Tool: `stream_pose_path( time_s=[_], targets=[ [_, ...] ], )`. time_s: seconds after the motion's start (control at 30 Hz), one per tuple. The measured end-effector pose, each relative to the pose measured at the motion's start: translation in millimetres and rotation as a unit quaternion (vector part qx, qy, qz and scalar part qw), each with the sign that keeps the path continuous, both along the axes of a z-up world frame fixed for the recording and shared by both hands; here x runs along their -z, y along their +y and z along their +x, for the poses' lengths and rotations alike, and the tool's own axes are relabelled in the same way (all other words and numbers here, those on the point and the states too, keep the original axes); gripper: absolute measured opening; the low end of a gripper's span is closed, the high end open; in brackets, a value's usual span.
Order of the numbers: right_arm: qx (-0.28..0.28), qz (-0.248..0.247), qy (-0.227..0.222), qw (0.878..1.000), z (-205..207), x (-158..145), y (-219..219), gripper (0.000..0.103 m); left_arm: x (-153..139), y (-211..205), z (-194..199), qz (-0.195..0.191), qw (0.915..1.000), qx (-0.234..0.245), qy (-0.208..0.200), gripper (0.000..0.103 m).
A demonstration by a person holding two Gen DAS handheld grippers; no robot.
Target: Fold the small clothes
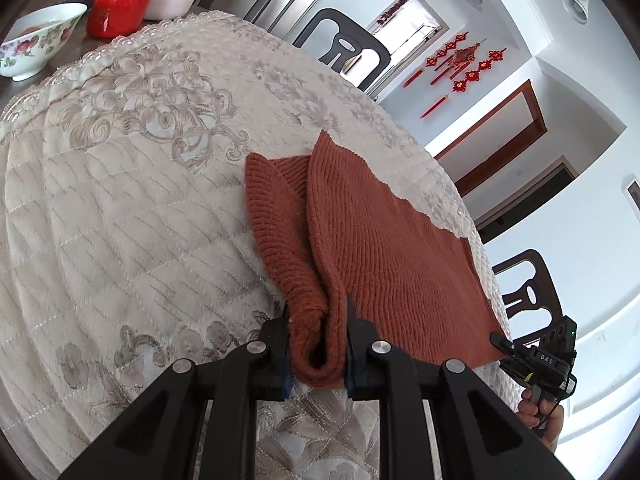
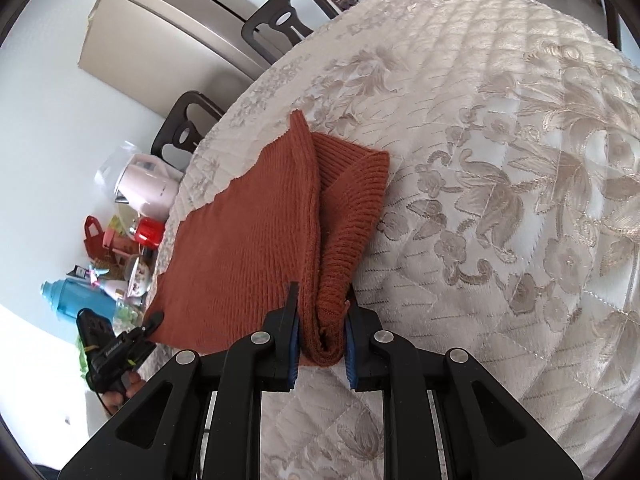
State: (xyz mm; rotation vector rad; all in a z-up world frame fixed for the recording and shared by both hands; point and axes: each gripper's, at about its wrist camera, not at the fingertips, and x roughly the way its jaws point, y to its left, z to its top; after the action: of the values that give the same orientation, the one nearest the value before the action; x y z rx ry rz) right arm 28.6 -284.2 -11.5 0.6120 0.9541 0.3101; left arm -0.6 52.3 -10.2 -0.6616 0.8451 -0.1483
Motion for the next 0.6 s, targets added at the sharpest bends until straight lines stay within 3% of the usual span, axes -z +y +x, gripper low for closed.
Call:
stream_pose_path(
  time_s=[0.33, 0.5, 0.6],
  targets=[
    [-0.01, -0.041, -0.009, 0.999, -14, -10, -3, 0.023, -5, 2, -12, 0.019, 0.9997, 0.011, -0.009, 0.024],
    [-0.015, -0.116, -0.065, 0.991, -28, -42, 4, 0.023, -28, 9, -25, 0.062, 0.9974, -0.002, -0.035, 0.024],
    [-0.03, -0.132, -0.097, 0.986, -19, -50, 17, 0.023, -46, 7, -21, 0.086, 0.9944, -0.004, -0.062, 0.024]
  ],
)
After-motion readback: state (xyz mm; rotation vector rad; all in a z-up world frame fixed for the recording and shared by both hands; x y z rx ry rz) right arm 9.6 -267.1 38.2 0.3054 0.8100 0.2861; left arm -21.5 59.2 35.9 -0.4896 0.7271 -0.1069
